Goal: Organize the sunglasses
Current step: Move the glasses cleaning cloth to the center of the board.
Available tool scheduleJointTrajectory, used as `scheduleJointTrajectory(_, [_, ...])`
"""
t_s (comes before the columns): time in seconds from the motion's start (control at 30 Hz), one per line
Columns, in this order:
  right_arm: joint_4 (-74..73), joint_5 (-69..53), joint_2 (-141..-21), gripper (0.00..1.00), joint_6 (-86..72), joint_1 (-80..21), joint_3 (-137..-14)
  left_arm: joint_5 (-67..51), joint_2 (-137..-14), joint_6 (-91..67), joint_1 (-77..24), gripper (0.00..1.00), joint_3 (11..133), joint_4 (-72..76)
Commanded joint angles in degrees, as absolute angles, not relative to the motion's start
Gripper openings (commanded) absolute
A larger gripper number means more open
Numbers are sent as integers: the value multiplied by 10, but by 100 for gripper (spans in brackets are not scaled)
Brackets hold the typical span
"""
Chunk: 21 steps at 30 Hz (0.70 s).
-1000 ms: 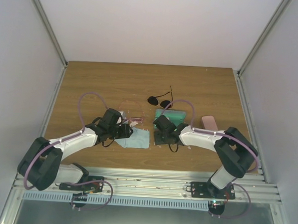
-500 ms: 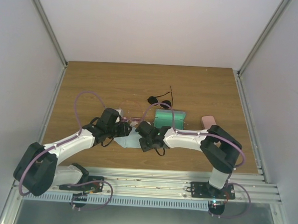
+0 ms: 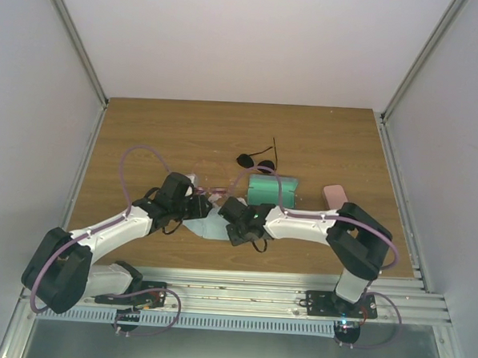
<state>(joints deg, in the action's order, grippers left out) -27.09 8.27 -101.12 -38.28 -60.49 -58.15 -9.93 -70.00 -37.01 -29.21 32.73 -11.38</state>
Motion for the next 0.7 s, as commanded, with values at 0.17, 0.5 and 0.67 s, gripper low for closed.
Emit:
scheduleJointTrajectory(0.17, [-320, 34, -893, 1, -465, -612, -456, -223, -694, -355, -313, 49, 301, -41])
scheduleJointTrajectory(0.5, [-348, 43, -790, 41, -508, -618, -399, -237, -728, -395, -417, 44, 291, -2])
scheduleJointTrajectory(0.67, [-313, 60, -789, 30, -470, -594, -441, -232, -752, -437, -443, 26, 275, 31])
